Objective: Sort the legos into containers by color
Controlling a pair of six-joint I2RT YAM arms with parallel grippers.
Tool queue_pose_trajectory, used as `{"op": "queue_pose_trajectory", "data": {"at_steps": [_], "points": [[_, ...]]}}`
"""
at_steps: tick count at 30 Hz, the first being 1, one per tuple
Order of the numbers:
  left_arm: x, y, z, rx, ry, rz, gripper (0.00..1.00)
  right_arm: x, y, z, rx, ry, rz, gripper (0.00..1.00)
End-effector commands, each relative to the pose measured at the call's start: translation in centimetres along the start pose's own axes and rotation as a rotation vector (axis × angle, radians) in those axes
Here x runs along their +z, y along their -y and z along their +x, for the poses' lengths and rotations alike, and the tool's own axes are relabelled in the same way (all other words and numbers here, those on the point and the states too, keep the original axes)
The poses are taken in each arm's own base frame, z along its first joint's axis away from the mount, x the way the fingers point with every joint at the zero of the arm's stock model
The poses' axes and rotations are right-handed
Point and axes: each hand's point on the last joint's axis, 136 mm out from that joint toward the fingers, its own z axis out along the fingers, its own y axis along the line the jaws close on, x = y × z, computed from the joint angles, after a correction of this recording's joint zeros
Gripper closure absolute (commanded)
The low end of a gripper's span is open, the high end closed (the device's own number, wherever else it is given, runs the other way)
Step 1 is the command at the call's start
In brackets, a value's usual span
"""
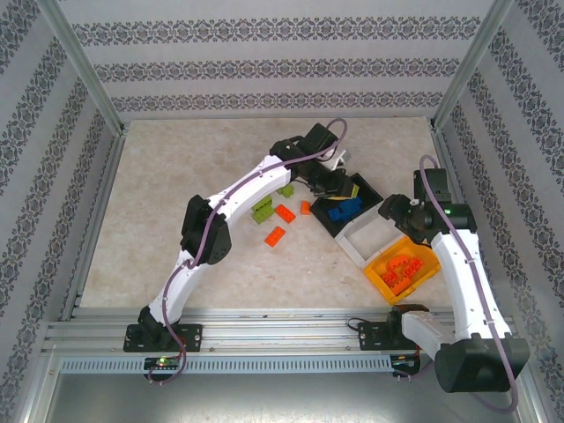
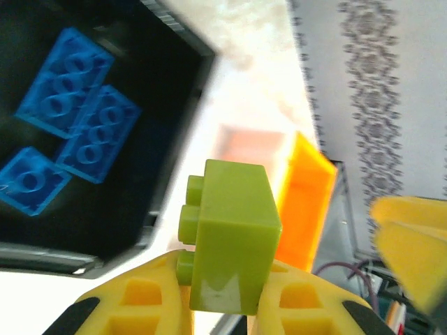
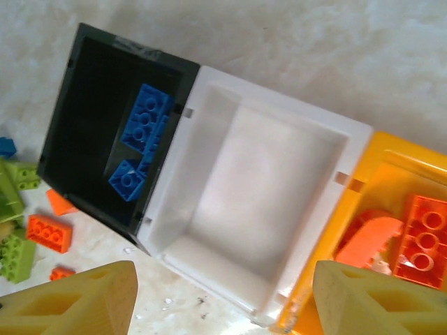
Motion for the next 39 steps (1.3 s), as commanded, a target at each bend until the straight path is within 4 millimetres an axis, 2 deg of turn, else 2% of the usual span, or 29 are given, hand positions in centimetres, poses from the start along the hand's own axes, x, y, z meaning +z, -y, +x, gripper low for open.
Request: {"op": "queue_pose_trajectory", "data": {"at_steps": [1,10,16,17,19,23,27,30,32,36,39], "points": [[2.5,1.4,2.2,0.027,-0.098,0.076,0.81,-1.6,1.2,-0.8,0.033,0.056,0.056,0.32],[5.1,1.9,2.7,-0.022,-0.147,0.169,0.80,-1.2,0.4,-1.2,0.055,0.049,0.021,0.31],[6.5,2.0,3.8,-0.043,-0.178,0.175,0.78,-1.1,0.8,-0.3,0.062,0.034,0.020,0.31],[6.7,2.1,4.0,-0.047,-0.186,0.176,0.74,-1.0,0.9,0.0,0.065,0.027,0.020,0.31],[7.0,2.2,4.2,-0.054,-0.193,0.179,0.59,-1.0,1.1,0.4,0.070,0.019,0.013,0.30],[7.2,2.1,4.2,-0.063,-0.193,0.177,0.48,-1.4,1.4,1.1,0.073,0.023,0.001,0.30],[6.9,2.1,4.0,-0.058,-0.184,0.165,0.45,-1.9,1.8,1.6,0.061,0.033,-0.001,0.30],[5.8,1.8,3.6,-0.041,-0.156,0.122,0.45,-1.8,1.1,2.0,0.057,0.013,-0.049,0.30],[4.1,0.9,2.9,-0.024,-0.118,0.057,0.45,-1.3,0.0,2.5,0.053,-0.031,-0.095,0.30],[-1.2,-4.0,1.6,-0.074,-0.018,-0.167,0.45,0.3,-2.8,3.8,-0.003,-0.158,-0.156,0.31],[-6.5,-8.2,1.3,-0.169,0.089,-0.262,0.45,1.4,-5.8,4.8,-0.129,-0.223,-0.165,0.32]]}}
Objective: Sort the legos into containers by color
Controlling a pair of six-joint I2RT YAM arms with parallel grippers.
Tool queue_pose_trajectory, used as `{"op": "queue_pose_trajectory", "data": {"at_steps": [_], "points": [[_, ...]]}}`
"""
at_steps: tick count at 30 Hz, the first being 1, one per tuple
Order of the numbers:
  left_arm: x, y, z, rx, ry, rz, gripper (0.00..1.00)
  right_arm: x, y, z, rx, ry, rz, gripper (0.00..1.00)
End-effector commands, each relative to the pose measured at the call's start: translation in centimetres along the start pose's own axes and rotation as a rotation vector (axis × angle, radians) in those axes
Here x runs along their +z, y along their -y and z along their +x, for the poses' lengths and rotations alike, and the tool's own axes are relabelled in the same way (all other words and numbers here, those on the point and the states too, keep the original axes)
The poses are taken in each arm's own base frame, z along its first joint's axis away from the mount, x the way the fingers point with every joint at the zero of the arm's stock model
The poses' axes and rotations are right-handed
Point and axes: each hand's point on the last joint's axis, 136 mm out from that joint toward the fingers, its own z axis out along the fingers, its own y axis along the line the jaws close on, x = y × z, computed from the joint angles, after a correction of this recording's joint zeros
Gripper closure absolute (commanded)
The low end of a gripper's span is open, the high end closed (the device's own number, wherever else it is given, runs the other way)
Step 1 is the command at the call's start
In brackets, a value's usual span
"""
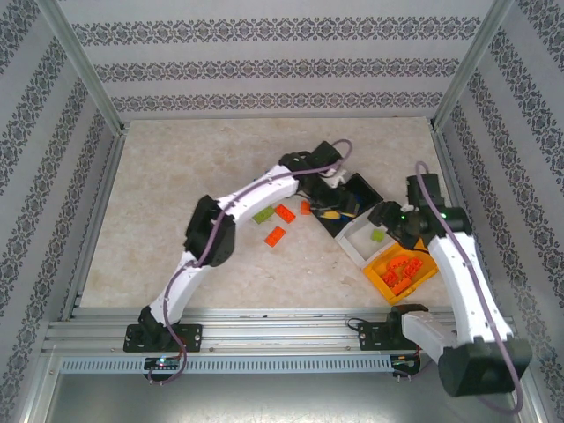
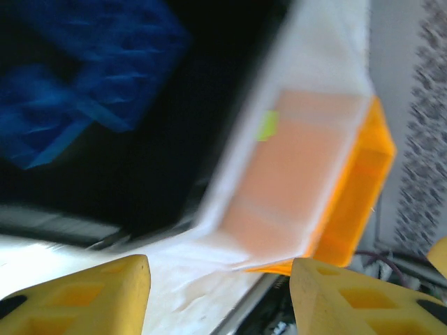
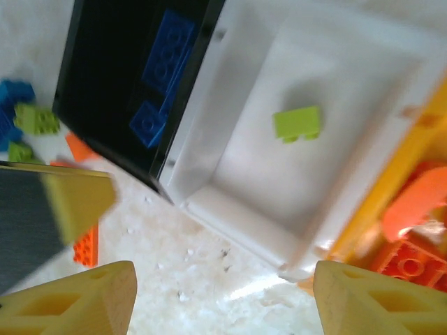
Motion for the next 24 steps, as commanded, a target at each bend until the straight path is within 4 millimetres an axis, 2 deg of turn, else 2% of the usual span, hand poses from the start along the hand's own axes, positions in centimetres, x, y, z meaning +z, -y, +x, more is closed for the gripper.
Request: {"op": "queue_pose_trajectory", "data": {"at_steps": [1,3,6,10,13,16,19,24], "points": [[-9.3,-5.4,-1.8,-0.092,0.203,-0.134,0.44,1.0,-4.5,0.6,-0.146,-0.072,-0.066,0.32],[-12.0,-8.9,-1.0,-0.171,0.253,-0.160,0.44,2.4,-6.7,1.5,-0.233,-0.127,-0.056,0.31],[-15.3,-13.8,1.4,-0.259,0.288,-0.216,0.44,4.7,-10.4,3.1,-0.371,-0.218,-0.049,0.31],[-18.3,-18.1,4.5,-0.337,0.308,-0.270,0.44,8.0,-14.4,5.9,-0.603,-0.355,-0.018,0.30],[-19.3,-19.7,6.3,-0.405,0.323,-0.245,0.43,10.3,-16.5,7.5,-0.854,-0.414,0.024,0.30],[-19.8,-20.2,7.5,-0.448,0.349,-0.204,0.44,12.7,-17.7,7.6,-1.022,-0.454,0.057,0.30],[-20.3,-20.5,8.5,-0.467,0.356,-0.207,0.43,15.0,-18.3,6.9,-1.099,-0.470,0.080,0.31],[-20.8,-21.2,9.4,-0.498,0.375,-0.212,0.43,17.8,-18.4,5.9,-1.097,-0.491,0.083,0.33]]}}
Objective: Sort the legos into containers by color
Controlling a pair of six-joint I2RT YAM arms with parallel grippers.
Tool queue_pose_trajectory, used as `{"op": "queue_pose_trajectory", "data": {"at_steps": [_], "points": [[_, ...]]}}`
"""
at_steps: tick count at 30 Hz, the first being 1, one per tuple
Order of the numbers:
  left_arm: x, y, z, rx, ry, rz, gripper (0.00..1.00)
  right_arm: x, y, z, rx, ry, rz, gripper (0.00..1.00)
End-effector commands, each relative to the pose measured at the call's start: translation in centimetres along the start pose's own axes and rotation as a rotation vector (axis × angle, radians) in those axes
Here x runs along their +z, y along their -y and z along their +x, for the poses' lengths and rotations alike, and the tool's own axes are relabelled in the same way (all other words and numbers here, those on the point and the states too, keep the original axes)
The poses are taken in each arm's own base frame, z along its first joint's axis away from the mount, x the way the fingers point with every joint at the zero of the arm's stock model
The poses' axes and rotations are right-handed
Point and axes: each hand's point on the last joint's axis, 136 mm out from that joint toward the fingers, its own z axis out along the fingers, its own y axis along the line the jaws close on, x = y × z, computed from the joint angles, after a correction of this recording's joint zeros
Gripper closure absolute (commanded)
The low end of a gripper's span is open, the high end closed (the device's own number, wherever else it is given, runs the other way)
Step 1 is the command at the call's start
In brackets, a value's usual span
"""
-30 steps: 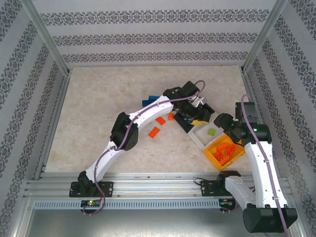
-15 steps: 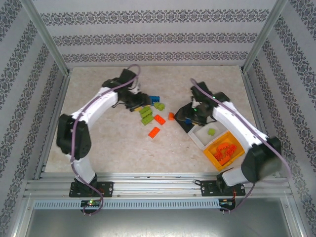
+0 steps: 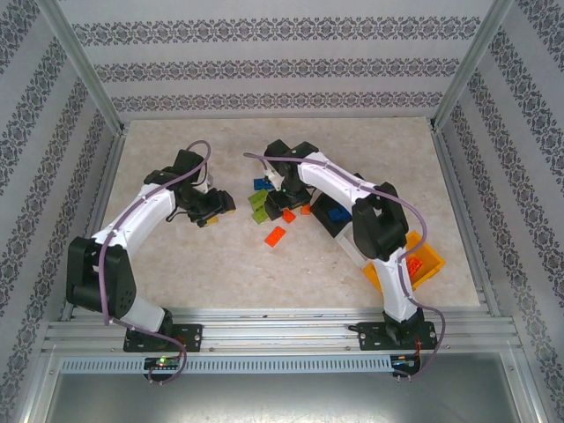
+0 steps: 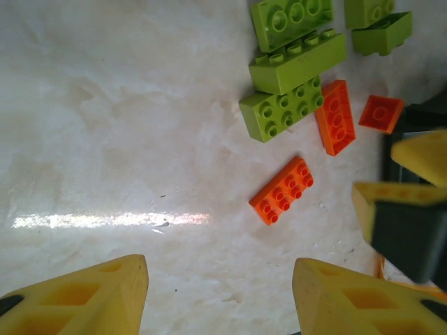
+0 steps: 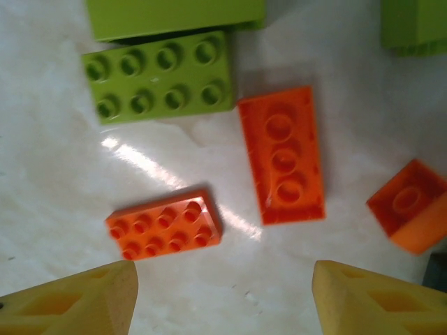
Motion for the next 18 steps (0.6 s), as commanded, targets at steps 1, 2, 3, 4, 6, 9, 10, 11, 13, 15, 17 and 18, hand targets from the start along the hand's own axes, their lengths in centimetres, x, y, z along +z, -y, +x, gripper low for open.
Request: {"op": "queue_pose_trajectory", "data": {"at_steps": [1,2,3,4,6,9,10,11,13,15,17,18], "points": [[-0.7,-0.2,-0.4,-0.027,0.031,0.027,0.43,0.2,1.6,-0.1,-0.056,-0.034,0.038,0.33],[-0.7,-0.3,-0.4,-0.035,0.028,0.029,0.43,0.5,1.7,-0.2,-0.061,-0.036,0.042,0.33],[-0.6,-0.3,-0.4,-0.042,0.024,0.032,0.43,0.8,1.6,-0.4,-0.060,-0.038,0.039,0.33],[-0.6,-0.3,-0.5,-0.046,0.023,0.034,0.43,1.2,1.6,-0.6,-0.060,-0.036,0.033,0.33],[-0.6,-0.3,-0.5,-0.051,0.019,0.034,0.43,1.9,1.5,-0.9,-0.064,-0.036,0.042,0.33],[-0.6,-0.2,-0.6,-0.054,0.006,0.032,0.43,3.1,1.6,-1.2,-0.080,-0.048,0.072,0.33],[-0.6,-0.2,-0.7,-0.056,0.001,0.031,0.43,3.5,1.4,-1.3,-0.086,-0.054,0.074,0.33],[-0.7,-0.1,-0.7,-0.055,-0.001,0.029,0.43,3.9,1.4,-1.4,-0.090,-0.057,0.076,0.33],[-0.9,-0.1,-0.7,-0.049,-0.002,0.023,0.42,4.6,1.3,-1.6,-0.094,-0.063,0.088,0.33],[-1.0,-0.2,-0.7,-0.048,-0.007,0.016,0.42,5.3,1.5,-1.6,-0.090,-0.071,0.097,0.33],[-1.1,-0.3,-0.6,-0.048,-0.012,0.012,0.42,5.8,1.6,-1.7,-0.085,-0.074,0.103,0.35],[-1.1,-0.3,-0.5,-0.048,-0.015,0.010,0.42,6.1,1.8,-1.8,-0.084,-0.074,0.106,0.35]]}}
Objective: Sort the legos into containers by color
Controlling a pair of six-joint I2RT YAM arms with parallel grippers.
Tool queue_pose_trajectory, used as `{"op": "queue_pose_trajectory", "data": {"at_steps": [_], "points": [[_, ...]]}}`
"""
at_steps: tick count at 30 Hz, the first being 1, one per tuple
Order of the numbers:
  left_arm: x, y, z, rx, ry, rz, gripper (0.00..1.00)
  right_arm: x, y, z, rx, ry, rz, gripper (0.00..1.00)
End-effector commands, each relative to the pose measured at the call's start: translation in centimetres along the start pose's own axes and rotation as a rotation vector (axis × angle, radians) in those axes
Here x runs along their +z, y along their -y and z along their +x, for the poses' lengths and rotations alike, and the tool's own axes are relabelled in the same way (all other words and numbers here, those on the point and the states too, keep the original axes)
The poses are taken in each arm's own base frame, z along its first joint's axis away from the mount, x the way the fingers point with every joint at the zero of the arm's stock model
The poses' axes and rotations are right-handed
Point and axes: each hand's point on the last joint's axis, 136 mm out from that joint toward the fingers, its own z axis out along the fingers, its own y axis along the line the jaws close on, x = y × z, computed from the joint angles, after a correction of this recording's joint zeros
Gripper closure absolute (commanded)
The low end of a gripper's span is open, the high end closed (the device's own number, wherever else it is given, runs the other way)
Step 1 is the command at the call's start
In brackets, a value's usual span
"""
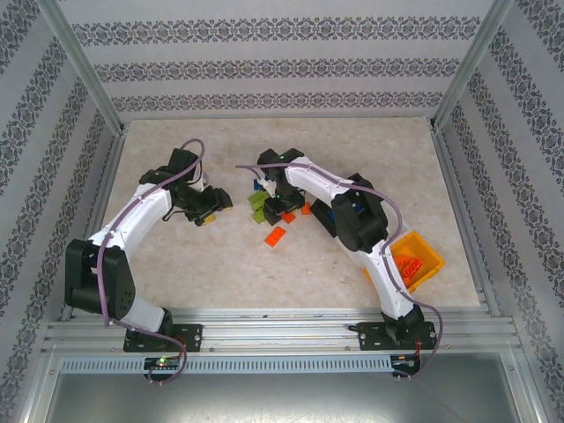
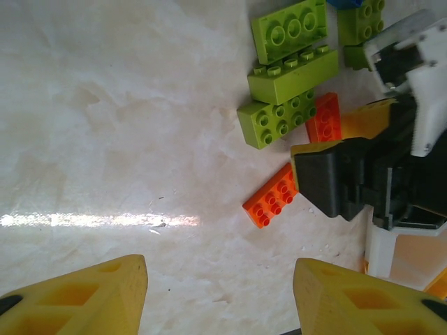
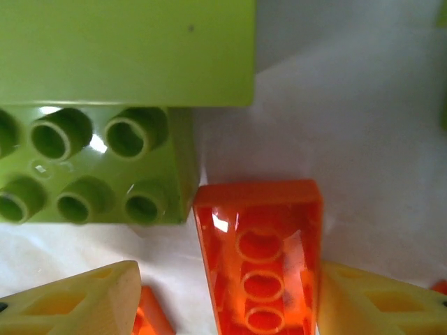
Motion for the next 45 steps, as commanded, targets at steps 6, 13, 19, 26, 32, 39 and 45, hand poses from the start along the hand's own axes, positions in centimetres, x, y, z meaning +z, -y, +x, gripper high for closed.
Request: {"op": "queue_pose_trajectory", "data": {"at_steps": [6,13,19,26,32,39,45], "points": [[-0.9,-0.5,0.4,-0.007,-0.021,-0.019,0.42,0.9,1.2,-1.0,0.013,0.012,0.073,0.51],[-0.4,-0.2,0.1,-0.016,-0.023,0.003,0.41,-2.0,1.1,-1.5,0.043,0.100,0.082,0.65],[-0.3,0.8,-1.0,0.011,-0.006,0.026,0.41,-8.7,0.5,-0.6,0.159,0.265,0.030,0.68],[1.7,3.8,-1.2,0.115,-0.038,0.034,0.41,-14.0,3.8,9.2,0.453,0.266,0.094,0.68],[5.0,7.2,-0.3,0.216,-0.090,0.038,0.40,-15.3,9.0,23.9,0.927,0.181,0.255,0.66],[7.7,9.8,0.1,0.234,-0.135,0.087,0.40,-13.6,12.2,34.9,1.310,0.140,0.315,0.66],[7.7,9.9,0.1,0.277,-0.148,0.052,0.40,-9.2,13.7,36.0,1.476,0.091,0.212,0.65]]}}
